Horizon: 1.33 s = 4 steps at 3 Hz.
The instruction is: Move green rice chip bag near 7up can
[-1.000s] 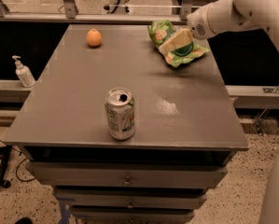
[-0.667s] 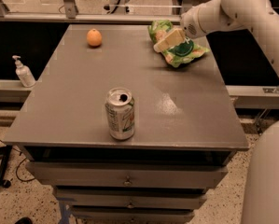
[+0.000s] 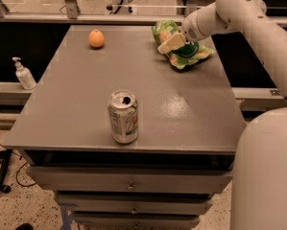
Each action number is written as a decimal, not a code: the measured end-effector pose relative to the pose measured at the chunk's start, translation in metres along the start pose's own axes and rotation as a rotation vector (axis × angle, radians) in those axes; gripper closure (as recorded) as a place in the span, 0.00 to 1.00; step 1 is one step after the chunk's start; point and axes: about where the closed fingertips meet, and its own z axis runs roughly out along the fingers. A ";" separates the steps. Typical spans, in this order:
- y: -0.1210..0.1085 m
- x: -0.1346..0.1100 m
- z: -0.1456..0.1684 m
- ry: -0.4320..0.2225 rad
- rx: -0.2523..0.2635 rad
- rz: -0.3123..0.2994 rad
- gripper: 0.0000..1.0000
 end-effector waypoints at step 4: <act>0.032 -0.015 -0.008 -0.022 -0.090 -0.103 1.00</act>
Offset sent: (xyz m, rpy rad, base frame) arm -0.0140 0.0089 0.0074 -0.0108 -0.0236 0.0693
